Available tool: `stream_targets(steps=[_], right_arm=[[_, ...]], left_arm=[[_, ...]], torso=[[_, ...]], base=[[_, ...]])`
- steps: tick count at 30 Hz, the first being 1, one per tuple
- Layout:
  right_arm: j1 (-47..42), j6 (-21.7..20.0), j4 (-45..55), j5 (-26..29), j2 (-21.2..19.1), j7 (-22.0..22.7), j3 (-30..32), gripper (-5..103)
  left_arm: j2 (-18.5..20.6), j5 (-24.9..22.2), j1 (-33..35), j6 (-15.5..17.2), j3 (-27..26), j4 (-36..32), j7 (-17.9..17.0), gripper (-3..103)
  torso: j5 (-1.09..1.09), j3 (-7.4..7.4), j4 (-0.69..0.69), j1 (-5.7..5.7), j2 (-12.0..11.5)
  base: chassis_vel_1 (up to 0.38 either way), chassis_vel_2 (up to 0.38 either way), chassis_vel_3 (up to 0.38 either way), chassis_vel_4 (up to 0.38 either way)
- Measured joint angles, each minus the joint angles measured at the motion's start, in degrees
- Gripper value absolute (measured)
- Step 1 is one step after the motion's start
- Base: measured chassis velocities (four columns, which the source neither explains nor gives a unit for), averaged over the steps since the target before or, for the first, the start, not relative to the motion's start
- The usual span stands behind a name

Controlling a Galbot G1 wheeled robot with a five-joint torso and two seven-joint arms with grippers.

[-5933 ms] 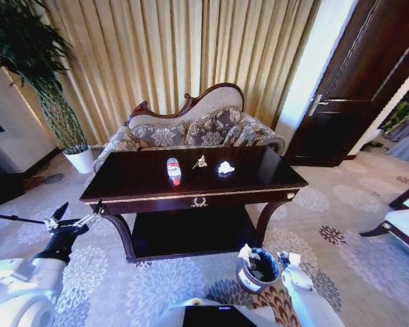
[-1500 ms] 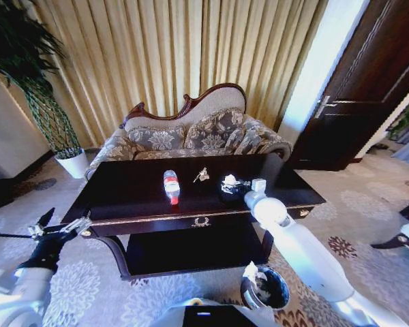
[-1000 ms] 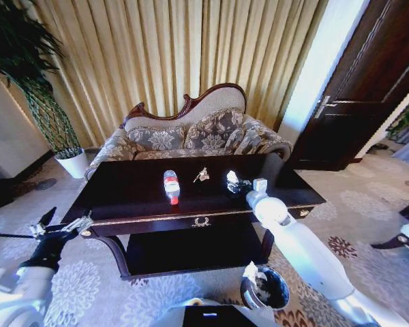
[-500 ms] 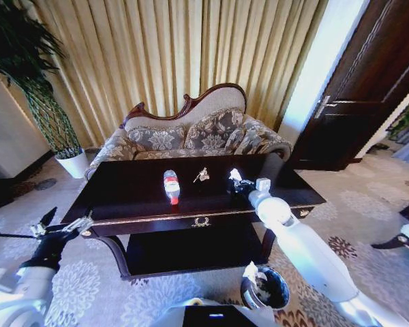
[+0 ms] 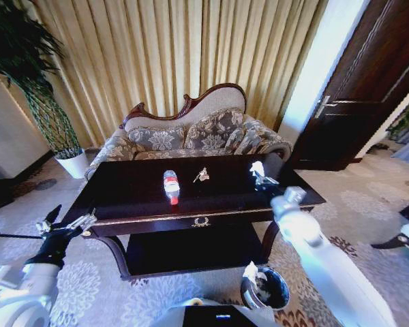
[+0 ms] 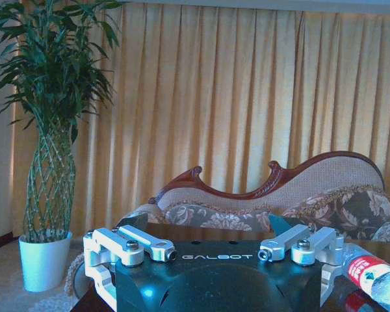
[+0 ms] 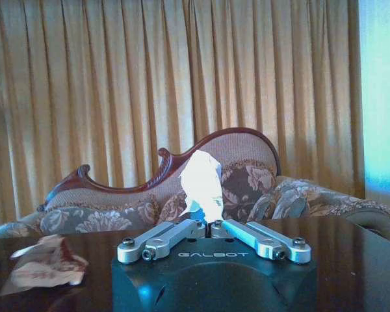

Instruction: Move to the front of the table and place the trash on the table into the trash bin.

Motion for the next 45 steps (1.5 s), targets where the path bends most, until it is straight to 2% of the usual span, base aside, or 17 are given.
stream_targets(steps=[2,6,10,15,45], right_arm=[[-7.0,1.0,4.3,-2.5,2.8,-1.1,2.1,0],[-15.2,2.1,8.5,-5.8,6.3,-2.8,4.0,0],[-19.3,2.8,10.4,-8.3,8.0,-4.2,5.4,0],[-19.8,2.9,10.7,-8.6,8.2,-4.3,5.7,0],[-19.1,2.7,10.3,-8.4,8.0,-4.2,5.3,0]], left_arm=[[0.1,-0.3,0.0,0.0,-0.2,0.3,0.0,100],[0.7,-1.2,-0.1,0.0,-0.6,0.2,0.1,100],[1.0,-1.6,-0.2,0.0,-0.7,0.1,0.1,100],[1.1,-1.7,-0.2,0.0,-0.7,0.0,0.1,100],[1.1,-1.7,-0.1,0.1,-0.7,0.0,0.2,100]], torso=[[0.02,0.0,-0.01,0.0,0.0],[0.01,0.0,-0.03,0.0,0.0],[0.0,0.0,-0.03,0.0,0.0],[0.01,0.01,0.01,0.0,0.0],[0.01,0.01,-0.01,0.01,0.0]], base=[[0.0,0.0,0.0,0.0],[0.0,0.0,0.0,0.0],[0.0,0.0,0.0,0.0],[0.0,0.0,0.0,0.0],[0.0,0.0,0.0,0.0]])
